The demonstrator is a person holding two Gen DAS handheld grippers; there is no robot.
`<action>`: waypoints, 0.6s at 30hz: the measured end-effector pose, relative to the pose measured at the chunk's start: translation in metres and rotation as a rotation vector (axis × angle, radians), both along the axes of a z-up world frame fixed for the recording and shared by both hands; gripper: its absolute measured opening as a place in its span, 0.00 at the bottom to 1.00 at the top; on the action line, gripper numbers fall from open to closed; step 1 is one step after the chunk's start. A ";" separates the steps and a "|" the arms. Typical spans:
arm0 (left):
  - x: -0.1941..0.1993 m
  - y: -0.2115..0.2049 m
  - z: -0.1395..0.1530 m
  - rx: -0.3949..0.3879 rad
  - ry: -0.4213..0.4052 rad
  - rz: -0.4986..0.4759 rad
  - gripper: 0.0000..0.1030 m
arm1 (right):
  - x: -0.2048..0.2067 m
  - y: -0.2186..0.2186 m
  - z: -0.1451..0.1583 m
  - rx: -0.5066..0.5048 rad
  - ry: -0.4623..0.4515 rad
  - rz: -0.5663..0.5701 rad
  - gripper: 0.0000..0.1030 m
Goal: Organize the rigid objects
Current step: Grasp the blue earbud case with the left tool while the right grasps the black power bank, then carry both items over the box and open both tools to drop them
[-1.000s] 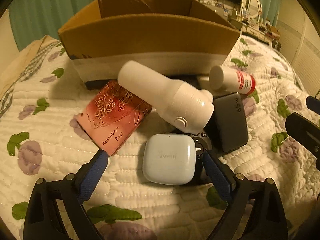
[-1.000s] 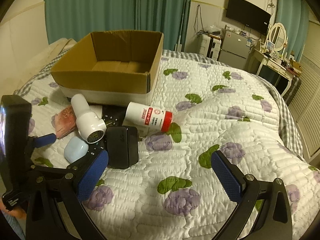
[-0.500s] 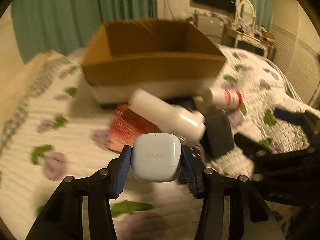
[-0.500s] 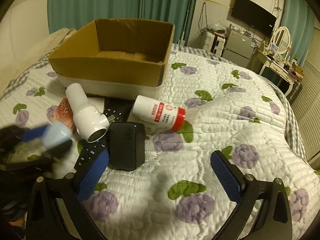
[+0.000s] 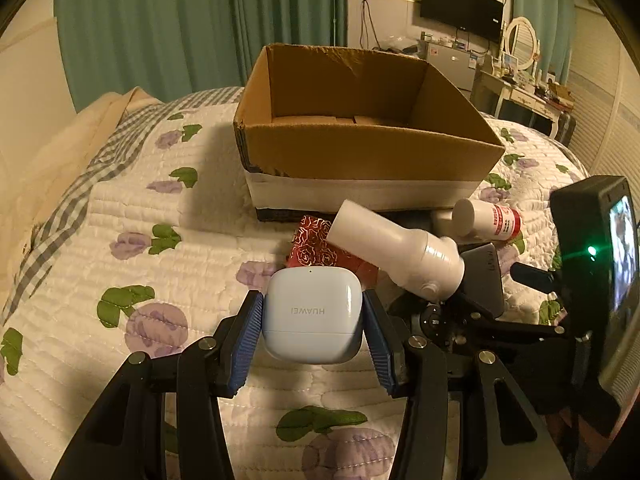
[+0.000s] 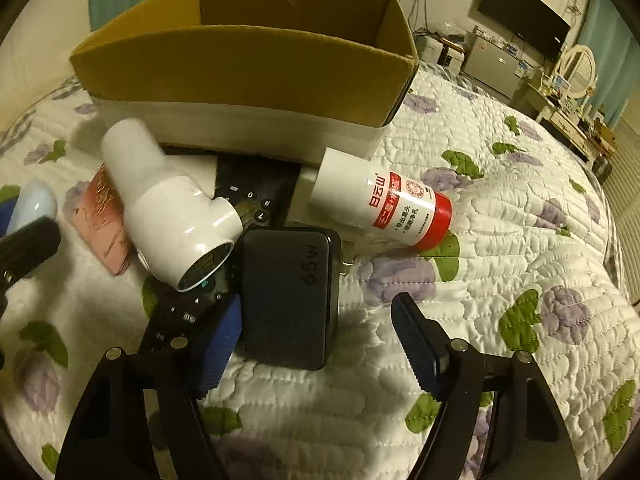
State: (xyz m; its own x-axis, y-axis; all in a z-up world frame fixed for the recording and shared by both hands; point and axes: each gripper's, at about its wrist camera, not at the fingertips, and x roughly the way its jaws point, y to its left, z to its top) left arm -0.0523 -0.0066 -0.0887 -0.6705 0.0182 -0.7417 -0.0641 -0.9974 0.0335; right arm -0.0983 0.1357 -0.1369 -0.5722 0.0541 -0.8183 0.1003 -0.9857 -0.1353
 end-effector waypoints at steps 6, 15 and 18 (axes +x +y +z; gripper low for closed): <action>0.000 0.000 -0.001 -0.005 -0.006 0.005 0.49 | -0.007 -0.008 -0.009 -0.019 -0.012 0.021 0.44; 0.017 0.008 0.036 0.023 0.068 -0.017 0.49 | 0.037 0.012 0.065 -0.122 0.113 0.063 0.40; 0.020 0.011 0.060 0.049 0.106 -0.037 0.49 | 0.044 0.014 0.102 -0.140 0.172 0.090 0.40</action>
